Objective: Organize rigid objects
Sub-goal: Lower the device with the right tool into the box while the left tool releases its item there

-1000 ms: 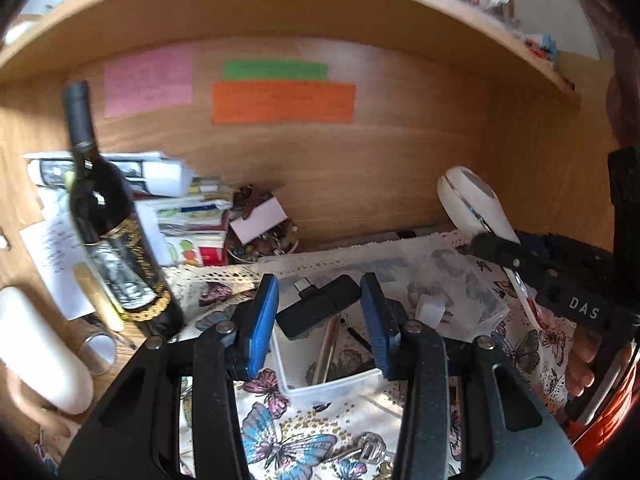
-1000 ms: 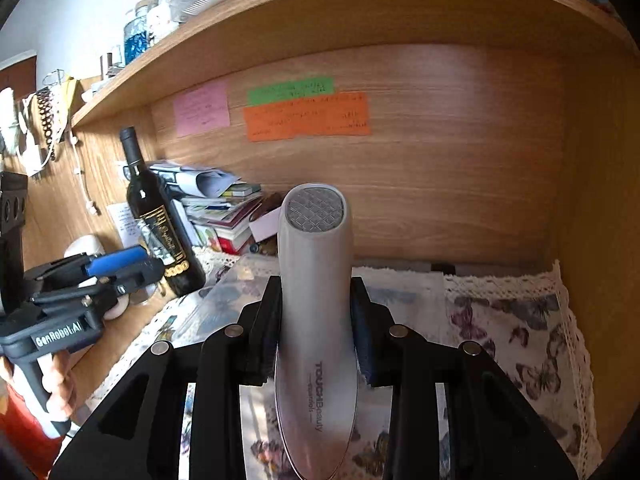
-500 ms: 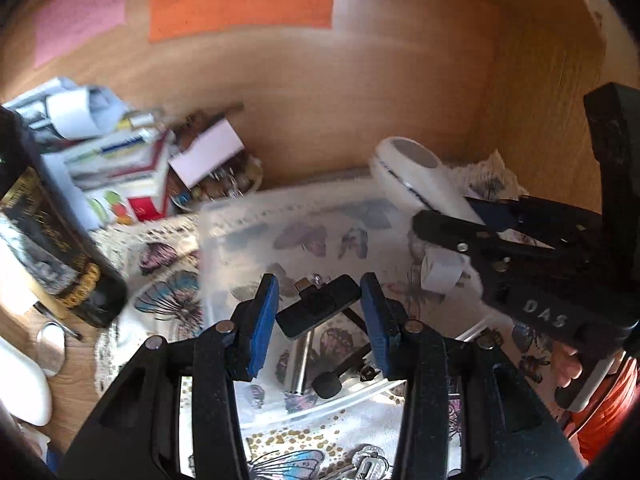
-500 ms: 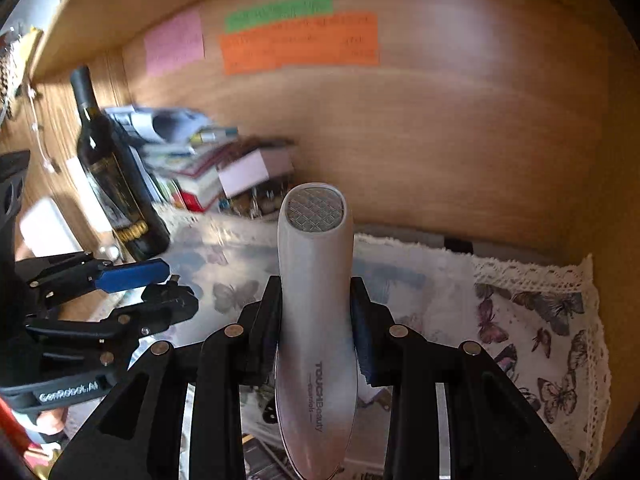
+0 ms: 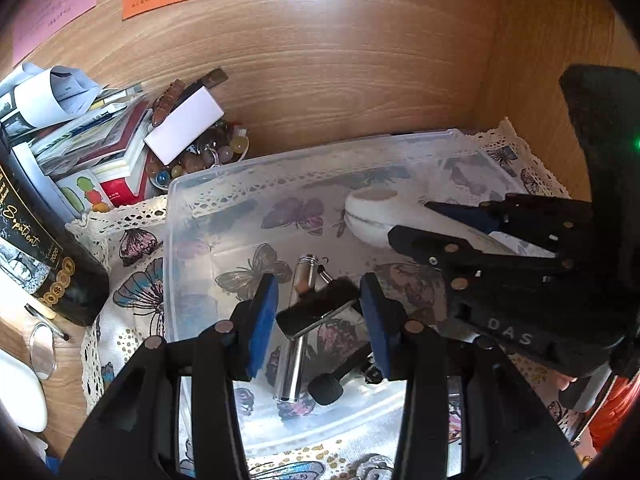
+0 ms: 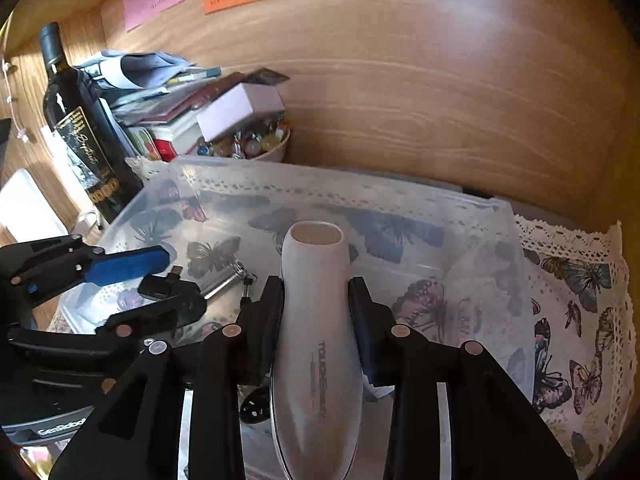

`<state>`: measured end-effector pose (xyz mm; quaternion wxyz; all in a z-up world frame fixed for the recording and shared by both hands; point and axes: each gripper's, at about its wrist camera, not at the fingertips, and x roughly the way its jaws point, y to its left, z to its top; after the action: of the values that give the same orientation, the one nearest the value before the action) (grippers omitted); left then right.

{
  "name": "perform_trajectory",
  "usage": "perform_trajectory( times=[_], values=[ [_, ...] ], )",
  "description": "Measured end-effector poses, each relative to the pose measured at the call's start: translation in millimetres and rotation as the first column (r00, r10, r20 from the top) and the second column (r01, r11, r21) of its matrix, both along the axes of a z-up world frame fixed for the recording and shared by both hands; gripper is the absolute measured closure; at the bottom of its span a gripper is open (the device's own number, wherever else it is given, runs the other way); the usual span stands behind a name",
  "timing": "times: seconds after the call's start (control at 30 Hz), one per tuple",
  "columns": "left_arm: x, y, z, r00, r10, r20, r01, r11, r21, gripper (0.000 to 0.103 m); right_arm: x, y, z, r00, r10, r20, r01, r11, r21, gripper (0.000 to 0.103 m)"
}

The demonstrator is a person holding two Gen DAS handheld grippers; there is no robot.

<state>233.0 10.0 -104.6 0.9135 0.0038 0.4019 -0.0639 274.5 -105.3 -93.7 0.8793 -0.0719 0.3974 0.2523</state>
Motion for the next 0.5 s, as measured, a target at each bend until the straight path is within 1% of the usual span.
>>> perform_trajectory(
  times=[0.07, 0.13, 0.27, 0.37, 0.43, 0.5],
  values=[
    [0, 1, 0, 1.000, 0.000, -0.004, 0.000, 1.000, -0.001, 0.061, 1, -1, -3, 1.000, -0.003, -0.013, 0.003, 1.000, -0.001, 0.072],
    [-2, 2, 2, 1.000, 0.000, -0.005, 0.000, 1.000, -0.009, 0.061, 0, -2, -1, 1.000, -0.009, -0.001, 0.009, 1.000, 0.001, 0.072],
    [-8, 6, 11, 1.000, 0.007, 0.009, -0.006, 1.000, -0.021, 0.061, -7, -7, 14, 0.999, -0.004, 0.032, 0.003, 1.000, 0.022, 0.072],
    [-18, 7, 22, 0.999, 0.013, 0.044, -0.013, 1.000, -0.011, 0.060, -16, -12, 29, 0.998, -0.001, 0.067, -0.002, 0.999, 0.040, 0.072],
    [-27, 9, 32, 0.997, 0.022, 0.076, -0.022, 1.000, 0.002, 0.054, -24, -17, 39, 0.996, 0.000, 0.091, -0.004, 0.999, 0.052, 0.072],
    [-36, 11, 41, 0.994, 0.030, 0.106, -0.030, 1.000, 0.003, 0.038, -35, -22, 50, 0.991, -0.001, 0.131, -0.006, 0.999, 0.051, 0.072]
  ],
)
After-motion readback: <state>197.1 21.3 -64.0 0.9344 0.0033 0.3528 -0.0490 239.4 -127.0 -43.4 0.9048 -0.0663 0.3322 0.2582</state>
